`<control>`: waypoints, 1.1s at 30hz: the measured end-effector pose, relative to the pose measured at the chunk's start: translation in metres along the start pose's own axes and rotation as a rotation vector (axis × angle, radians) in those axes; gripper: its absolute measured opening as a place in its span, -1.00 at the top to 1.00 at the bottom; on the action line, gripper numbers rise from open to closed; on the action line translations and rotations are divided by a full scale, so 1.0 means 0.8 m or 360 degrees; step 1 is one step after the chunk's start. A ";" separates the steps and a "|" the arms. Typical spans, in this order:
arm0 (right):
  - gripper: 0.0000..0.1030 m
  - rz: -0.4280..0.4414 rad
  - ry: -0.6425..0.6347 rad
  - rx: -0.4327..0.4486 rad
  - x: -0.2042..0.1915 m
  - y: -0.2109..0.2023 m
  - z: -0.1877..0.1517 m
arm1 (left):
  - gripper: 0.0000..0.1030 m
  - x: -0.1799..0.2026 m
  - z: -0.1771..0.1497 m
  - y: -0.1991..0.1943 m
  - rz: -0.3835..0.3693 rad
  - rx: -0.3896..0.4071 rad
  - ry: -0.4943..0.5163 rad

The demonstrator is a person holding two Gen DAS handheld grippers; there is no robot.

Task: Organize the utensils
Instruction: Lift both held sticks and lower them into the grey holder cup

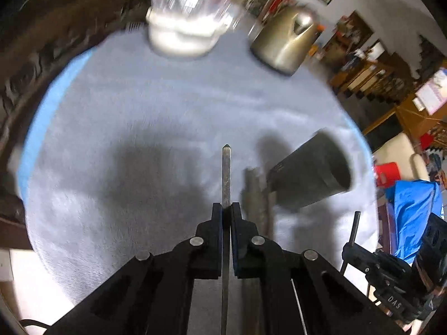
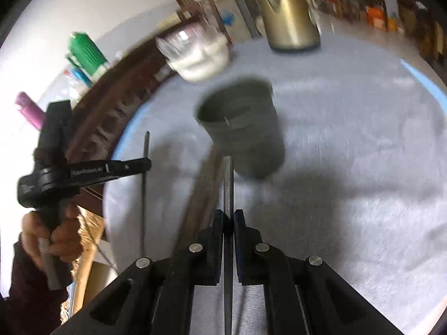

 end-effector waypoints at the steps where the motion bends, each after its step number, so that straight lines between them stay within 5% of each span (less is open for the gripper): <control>1: 0.85 0.0030 -0.0017 0.0060 -0.005 -0.013 0.006 | 0.89 -0.001 0.000 -0.011 -0.0006 0.0038 0.0012; 11: 0.85 0.0106 -0.0156 0.0544 -0.044 -0.106 0.051 | 0.89 0.045 0.013 -0.137 -0.0088 0.0466 0.0109; 17: 0.85 0.0109 -0.0168 0.0808 -0.064 -0.145 0.081 | 0.89 0.071 0.049 -0.149 -0.0106 0.0662 0.0087; 23: 0.85 -0.0074 -0.0210 0.1106 -0.077 -0.171 0.107 | 0.89 0.103 0.080 -0.163 -0.0100 0.0876 0.0051; 30: 0.85 -0.0243 -0.0245 0.1090 -0.065 -0.133 0.121 | 0.89 0.132 0.093 -0.138 -0.0124 0.1061 0.0011; 33: 0.85 -0.0256 -0.0211 0.1007 -0.053 -0.109 0.121 | 0.89 0.141 0.094 -0.112 -0.0078 0.1008 0.0041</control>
Point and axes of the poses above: each gripper's, at about its wrist camera, not at the fingertips, and y roughly the way its jaws point, x to its right, z to its top, the point moved 1 cm from there along y, roughly the way its jaws point, and after that the axes turned 10 degrees about z, right-handed, at the moved point
